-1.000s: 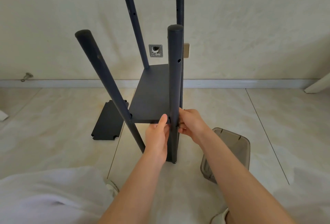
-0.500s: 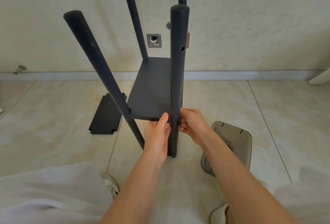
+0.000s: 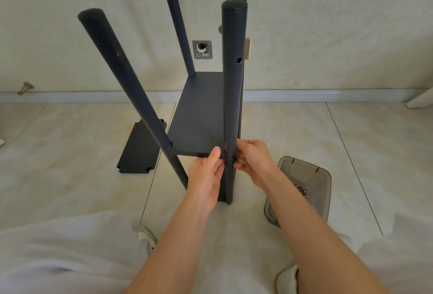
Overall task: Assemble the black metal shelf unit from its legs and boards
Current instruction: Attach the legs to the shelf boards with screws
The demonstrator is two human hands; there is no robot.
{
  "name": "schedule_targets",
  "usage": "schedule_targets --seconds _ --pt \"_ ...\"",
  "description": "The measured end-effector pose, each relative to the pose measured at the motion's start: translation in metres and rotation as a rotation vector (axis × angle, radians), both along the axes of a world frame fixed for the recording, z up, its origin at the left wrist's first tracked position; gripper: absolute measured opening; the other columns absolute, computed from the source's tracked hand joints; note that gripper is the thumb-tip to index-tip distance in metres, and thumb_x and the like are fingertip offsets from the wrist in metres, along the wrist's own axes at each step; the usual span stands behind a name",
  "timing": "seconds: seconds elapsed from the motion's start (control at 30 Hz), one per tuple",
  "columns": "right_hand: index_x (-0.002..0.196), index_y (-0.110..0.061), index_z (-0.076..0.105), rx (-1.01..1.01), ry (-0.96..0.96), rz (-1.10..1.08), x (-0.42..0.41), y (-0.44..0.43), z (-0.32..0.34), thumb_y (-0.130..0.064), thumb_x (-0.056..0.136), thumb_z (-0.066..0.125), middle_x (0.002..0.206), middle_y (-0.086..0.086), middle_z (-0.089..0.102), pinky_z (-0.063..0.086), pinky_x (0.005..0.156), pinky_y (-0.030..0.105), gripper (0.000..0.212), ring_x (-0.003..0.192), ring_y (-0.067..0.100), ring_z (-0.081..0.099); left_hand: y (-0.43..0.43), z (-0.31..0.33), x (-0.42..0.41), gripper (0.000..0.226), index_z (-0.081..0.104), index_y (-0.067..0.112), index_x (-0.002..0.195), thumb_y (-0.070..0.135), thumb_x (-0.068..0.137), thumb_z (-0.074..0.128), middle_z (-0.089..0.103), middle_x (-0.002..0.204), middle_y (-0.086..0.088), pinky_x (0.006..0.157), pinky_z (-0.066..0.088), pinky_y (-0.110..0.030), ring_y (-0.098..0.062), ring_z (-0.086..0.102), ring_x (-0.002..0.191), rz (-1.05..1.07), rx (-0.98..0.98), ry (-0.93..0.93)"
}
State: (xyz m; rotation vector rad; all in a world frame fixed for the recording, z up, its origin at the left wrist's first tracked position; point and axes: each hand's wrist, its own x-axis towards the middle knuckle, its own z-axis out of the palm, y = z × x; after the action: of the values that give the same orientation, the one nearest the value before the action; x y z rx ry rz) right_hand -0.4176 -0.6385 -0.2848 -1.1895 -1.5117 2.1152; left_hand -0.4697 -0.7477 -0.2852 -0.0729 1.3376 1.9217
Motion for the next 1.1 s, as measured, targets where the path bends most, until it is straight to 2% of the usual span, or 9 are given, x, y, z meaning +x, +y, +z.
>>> schedule_targets --seconds 0.07,0.13,0.33,0.43,0.53,0.63,0.87,1.0,1.1 --pt "0.098 0.005 0.067 -0.013 -0.003 0.003 0.001 0.0 0.0 -0.022 0.099 0.057 0.043 -0.005 0.036 0.041 0.049 0.024 0.028 0.039 0.009 0.035 0.0 -0.001 0.0 0.011 0.064 0.009 0.109 0.015 0.1 0.059 0.078 0.097 0.0 0.079 0.055 -0.016 -0.006 0.074 0.092 -0.001 -0.004 -0.005" --pt "0.097 0.004 0.067 -0.013 -0.004 0.005 0.001 0.0 0.0 -0.022 0.099 0.057 0.042 -0.005 0.037 0.042 0.049 0.024 0.028 0.038 0.009 0.036 0.001 -0.003 0.0 0.009 0.064 0.01 0.106 0.015 0.1 0.059 0.078 0.09 0.004 0.077 0.055 -0.015 -0.005 0.074 0.089 0.001 -0.01 -0.004" --pt "0.081 -0.004 0.064 0.019 -0.019 0.023 0.003 0.001 0.002 -0.022 0.099 0.057 0.042 -0.006 0.036 0.042 0.05 0.025 0.026 0.04 0.01 0.035 0.003 -0.008 0.0 0.013 0.063 0.009 0.108 0.018 0.099 0.063 0.078 0.091 0.003 0.098 0.05 -0.026 -0.006 0.074 0.09 0.011 -0.001 -0.03" --pt "0.071 -0.008 0.058 0.03 -0.038 0.012 0.005 0.0 0.006 -0.021 0.1 0.055 0.041 -0.006 0.035 0.043 0.053 0.026 0.031 0.042 0.012 0.034 0.004 -0.007 -0.005 0.02 0.062 0.011 0.114 0.022 0.098 0.063 0.078 0.103 -0.002 0.091 0.053 -0.026 -0.011 0.074 0.097 0.008 0.057 -0.087" --pt "0.074 -0.008 0.06 0.035 -0.065 -0.003 0.005 -0.001 0.009 -0.02 0.1 0.055 0.04 -0.007 0.035 0.044 0.053 0.025 0.029 0.039 0.01 0.035 0.004 -0.008 -0.009 0.024 0.062 0.011 0.119 0.018 0.097 0.065 0.073 0.118 -0.009 0.091 0.053 -0.029 -0.019 0.072 0.106 0.027 0.085 -0.109" --pt "0.079 -0.006 0.063 0.031 -0.075 -0.031 0.005 -0.001 0.01 -0.022 0.1 0.056 0.039 -0.007 0.037 0.045 0.052 0.024 0.026 0.037 0.008 0.037 0.005 -0.01 -0.01 0.023 0.063 0.01 0.119 0.013 0.096 0.064 0.074 0.118 -0.01 0.088 0.053 -0.029 -0.019 0.072 0.105 0.002 0.109 -0.105" --pt "0.073 -0.013 0.058 0.022 -0.052 -0.047 0.009 -0.002 0.009 -0.024 0.099 0.058 0.039 -0.009 0.036 0.042 0.048 0.022 0.028 0.035 0.006 0.035 0.006 -0.011 -0.009 0.022 0.064 0.013 0.116 0.01 0.094 0.066 0.076 0.109 -0.006 0.082 0.057 -0.028 -0.019 0.074 0.1 0.02 0.123 -0.138" --pt "0.083 -0.012 0.061 0.066 -0.094 -0.025 0.009 0.0 0.012 -0.033 0.098 0.058 0.041 -0.009 0.039 0.044 0.051 0.02 0.026 0.037 0.005 0.04 0.005 -0.01 -0.011 0.02 0.065 0.015 0.114 0.011 0.094 0.066 0.077 0.106 -0.004 0.087 0.058 -0.03 -0.018 0.075 0.096 0.015 0.107 -0.138" --pt "0.113 -0.008 0.063 0.115 -0.122 -0.072 0.013 -0.001 0.015 -0.036 0.098 0.057 0.063 0.006 0.048 0.05 0.057 0.022 0.032 0.057 0.015 0.052 0.005 -0.009 -0.011 0.019 0.066 0.016 0.112 0.009 0.095 0.065 0.077 0.107 -0.003 0.08 0.058 -0.027 -0.017 0.074 0.099 0.022 0.122 -0.142"
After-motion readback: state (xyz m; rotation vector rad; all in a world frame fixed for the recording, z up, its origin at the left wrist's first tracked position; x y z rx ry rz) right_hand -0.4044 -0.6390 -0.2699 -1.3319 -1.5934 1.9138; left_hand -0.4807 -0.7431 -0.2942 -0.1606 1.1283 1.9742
